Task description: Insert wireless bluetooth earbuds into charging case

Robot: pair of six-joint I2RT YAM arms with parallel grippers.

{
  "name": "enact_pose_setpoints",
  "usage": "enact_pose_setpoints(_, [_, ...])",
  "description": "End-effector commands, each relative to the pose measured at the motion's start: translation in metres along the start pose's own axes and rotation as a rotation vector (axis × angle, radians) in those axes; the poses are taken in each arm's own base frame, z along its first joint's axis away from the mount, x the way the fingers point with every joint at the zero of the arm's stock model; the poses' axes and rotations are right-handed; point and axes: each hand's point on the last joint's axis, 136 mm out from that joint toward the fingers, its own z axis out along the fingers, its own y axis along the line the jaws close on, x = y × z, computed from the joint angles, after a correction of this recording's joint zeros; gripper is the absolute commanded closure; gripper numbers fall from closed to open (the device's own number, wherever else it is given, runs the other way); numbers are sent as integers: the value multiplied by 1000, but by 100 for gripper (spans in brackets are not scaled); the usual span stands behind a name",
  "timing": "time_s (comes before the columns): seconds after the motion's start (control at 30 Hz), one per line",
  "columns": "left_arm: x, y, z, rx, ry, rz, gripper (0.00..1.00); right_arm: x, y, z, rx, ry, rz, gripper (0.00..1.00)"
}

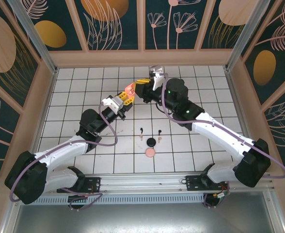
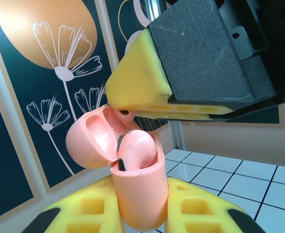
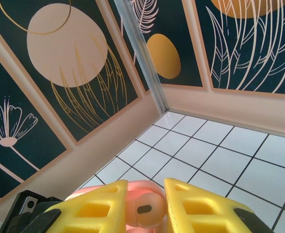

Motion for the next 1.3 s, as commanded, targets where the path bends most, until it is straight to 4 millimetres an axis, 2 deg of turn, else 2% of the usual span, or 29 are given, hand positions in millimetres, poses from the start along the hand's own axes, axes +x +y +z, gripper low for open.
enact_pose_setpoints(0.0, [-35, 2, 1, 1, -96, 0, 100, 8, -2, 3, -3, -7, 0, 76])
enact_pose_setpoints(0.3, [-41, 4, 0, -10, -117, -3, 100, 28, -1, -6, -34, -5, -42, 77])
enact_pose_setpoints(0.67, [-42, 4, 1, -11, -118, -4, 100, 47, 5, -3, -55, 68, -80, 76])
enact_pose_setpoints(1.0, [-38, 4, 2, -9, -109, -11, 100, 44, 3, 2, -6, 81, -99, 68])
enact_pose_setpoints(1.27, [-36, 4, 2, -11, -103, -8, 100, 33, -5, -5, 63, 57, -93, 62])
